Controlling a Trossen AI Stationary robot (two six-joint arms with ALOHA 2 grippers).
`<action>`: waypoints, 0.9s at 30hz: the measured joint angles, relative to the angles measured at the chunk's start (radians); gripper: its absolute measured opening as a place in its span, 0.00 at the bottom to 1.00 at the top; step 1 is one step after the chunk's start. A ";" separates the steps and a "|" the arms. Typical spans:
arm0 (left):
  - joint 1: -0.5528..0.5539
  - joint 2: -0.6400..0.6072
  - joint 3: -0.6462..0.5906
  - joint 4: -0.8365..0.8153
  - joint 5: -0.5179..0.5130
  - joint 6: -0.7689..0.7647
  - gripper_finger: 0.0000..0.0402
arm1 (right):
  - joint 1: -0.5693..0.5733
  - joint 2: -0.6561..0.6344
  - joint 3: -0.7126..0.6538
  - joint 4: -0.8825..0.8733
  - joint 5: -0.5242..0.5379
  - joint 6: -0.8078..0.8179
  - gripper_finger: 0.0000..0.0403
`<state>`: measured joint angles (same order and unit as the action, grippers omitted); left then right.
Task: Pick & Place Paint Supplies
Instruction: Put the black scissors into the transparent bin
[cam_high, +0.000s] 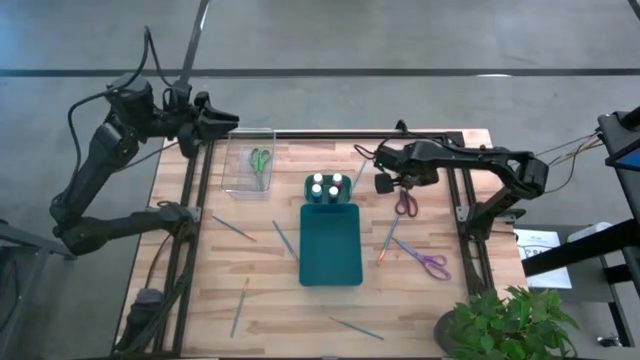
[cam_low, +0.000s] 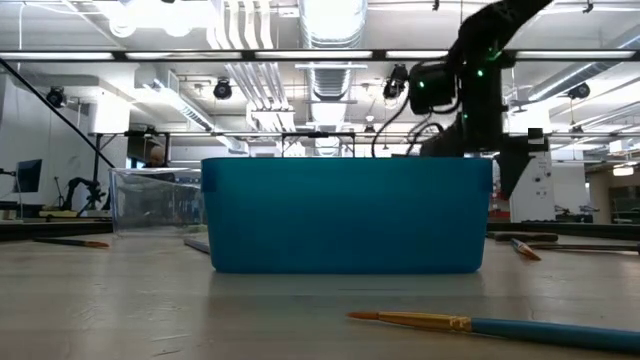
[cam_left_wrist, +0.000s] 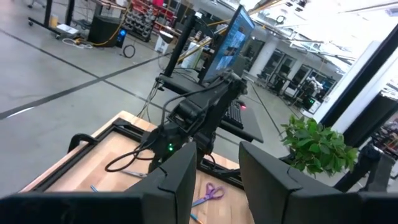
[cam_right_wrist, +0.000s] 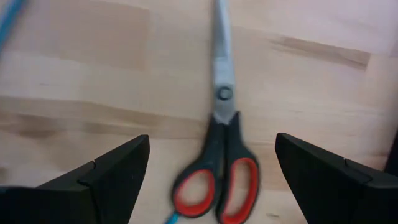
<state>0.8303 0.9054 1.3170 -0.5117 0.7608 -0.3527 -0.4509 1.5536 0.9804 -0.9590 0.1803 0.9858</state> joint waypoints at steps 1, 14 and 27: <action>0.000 0.000 0.000 0.000 -0.006 -0.004 0.32 | -0.005 0.000 -0.014 0.012 -0.002 -0.002 0.85; 0.000 0.002 0.000 0.000 -0.040 -0.038 0.32 | -0.079 0.079 -0.034 0.113 -0.006 -0.053 0.85; 0.000 0.002 0.000 0.000 -0.040 -0.049 0.32 | -0.145 0.129 -0.043 0.166 -0.082 -0.140 0.85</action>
<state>0.8307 0.9073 1.3170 -0.5121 0.7208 -0.4019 -0.5957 1.6826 0.9373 -0.7930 0.0986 0.8461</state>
